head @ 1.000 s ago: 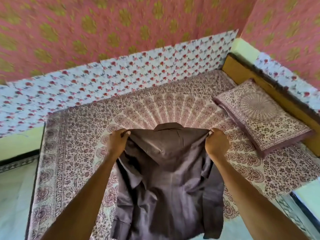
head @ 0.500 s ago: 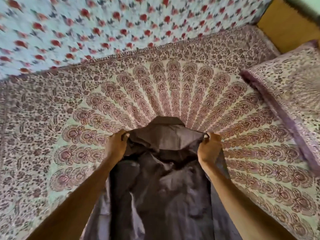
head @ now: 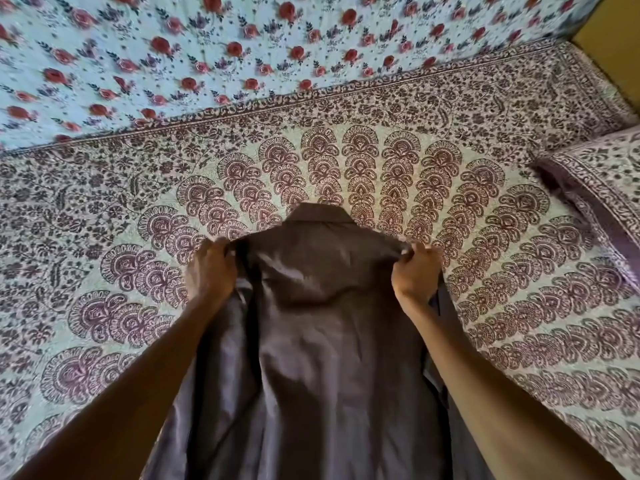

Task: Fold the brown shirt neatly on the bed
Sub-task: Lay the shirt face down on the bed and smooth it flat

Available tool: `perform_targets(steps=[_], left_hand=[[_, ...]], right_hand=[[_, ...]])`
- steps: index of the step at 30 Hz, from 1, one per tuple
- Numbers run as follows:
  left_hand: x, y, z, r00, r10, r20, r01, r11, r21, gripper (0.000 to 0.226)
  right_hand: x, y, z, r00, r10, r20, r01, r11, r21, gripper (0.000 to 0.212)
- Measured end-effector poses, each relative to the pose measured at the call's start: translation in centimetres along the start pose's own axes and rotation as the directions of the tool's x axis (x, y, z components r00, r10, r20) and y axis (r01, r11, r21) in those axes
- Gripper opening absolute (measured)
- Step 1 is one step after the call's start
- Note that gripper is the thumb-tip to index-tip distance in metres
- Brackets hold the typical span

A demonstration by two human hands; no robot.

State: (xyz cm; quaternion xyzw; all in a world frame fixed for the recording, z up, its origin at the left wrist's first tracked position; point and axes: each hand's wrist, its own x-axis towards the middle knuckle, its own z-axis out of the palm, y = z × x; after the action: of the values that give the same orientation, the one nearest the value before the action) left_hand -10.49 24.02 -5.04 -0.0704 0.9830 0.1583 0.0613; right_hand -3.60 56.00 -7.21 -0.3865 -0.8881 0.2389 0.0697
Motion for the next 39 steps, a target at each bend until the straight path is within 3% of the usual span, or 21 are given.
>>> perform_targets(steps=[3,5,7,10,13,15,17,19,22,24,25,28,30,34,39], left_hand=[[1.3,0.8,1.1,1.0,-0.021,-0.01,0.021,1.0,-0.015,0.031],[2.1,2.9,1.4,0.998,0.066,-0.02,-0.066,0.997,-0.041,0.028],[3.3,4.9,2.0,0.986,0.134,0.102,-0.132,0.991,-0.021,0.04],[5.8,7.1,2.8,0.911,0.114,0.397,-0.135,0.991,0.025,0.067],[8.1,9.1,2.7,0.776,0.171,0.607,-0.213,0.977,-0.003,0.056],[8.9,9.6,3.0,0.771,0.201,0.604,-0.127,0.978,-0.163,0.047],[8.9,9.1,3.6,0.86,0.173,0.479,0.005,0.938,-0.347,0.047],[7.9,8.2,4.3,0.916,0.142,0.376,0.016,0.922,-0.387,0.049],[5.4,8.2,4.5,0.973,0.146,0.177,-0.137,0.989,-0.06,0.066],[3.3,9.4,4.1,0.965,0.258,-0.046,-0.25,0.96,0.129,0.059],[2.1,10.2,4.2,0.939,0.332,-0.091,-0.319,0.938,0.132,0.05],[-2.2,12.8,5.5,0.826,0.559,0.072,-0.558,0.829,-0.042,0.033],[-5.2,14.3,7.0,0.735,0.637,0.234,-0.653,0.758,-0.013,0.052],[-7.7,16.6,9.7,0.714,0.515,0.474,-0.617,0.784,0.076,0.099],[-6.9,18.9,9.8,0.695,0.335,0.637,-0.524,0.842,0.129,0.118]], right_hand=[[0.6,0.0,0.4,0.993,0.071,0.095,-0.061,0.993,-0.103,0.029],[0.8,-0.8,0.8,0.999,-0.045,0.023,0.048,0.978,-0.204,0.032],[1.2,-2.3,1.2,0.977,-0.212,0.002,0.203,0.933,-0.297,0.029],[2.2,-4.9,2.4,0.938,-0.23,0.26,0.309,0.896,-0.319,0.043],[4.0,-7.1,2.5,0.831,-0.165,0.532,0.302,0.936,-0.182,0.035],[4.8,-7.7,2.7,0.792,-0.18,0.583,0.201,0.979,0.029,0.027],[5.2,-7.6,3.0,0.825,-0.205,0.527,0.171,0.979,0.112,0.022],[5.1,-7.1,3.3,0.863,-0.21,0.459,0.24,0.971,-0.007,0.013],[4.3,-5.6,3.2,0.895,-0.275,0.35,0.362,0.908,-0.212,0.032],[3.2,-4.2,2.4,0.921,-0.307,0.238,0.368,0.887,-0.279,0.039],[2.6,-3.1,1.9,0.937,-0.29,0.193,0.338,0.89,-0.305,0.041],[0.5,1.1,0.0,0.976,-0.198,0.09,0.218,0.886,-0.408,0.045],[-0.9,4.0,-1.5,0.989,-0.134,0.06,0.147,0.883,-0.446,0.044],[-2.9,8.1,-3.7,0.994,-0.037,0.103,0.075,0.913,-0.402,0.03],[-0.4,10.6,-7.1,0.99,0.041,0.136,0.008,0.942,-0.337,0.017]])
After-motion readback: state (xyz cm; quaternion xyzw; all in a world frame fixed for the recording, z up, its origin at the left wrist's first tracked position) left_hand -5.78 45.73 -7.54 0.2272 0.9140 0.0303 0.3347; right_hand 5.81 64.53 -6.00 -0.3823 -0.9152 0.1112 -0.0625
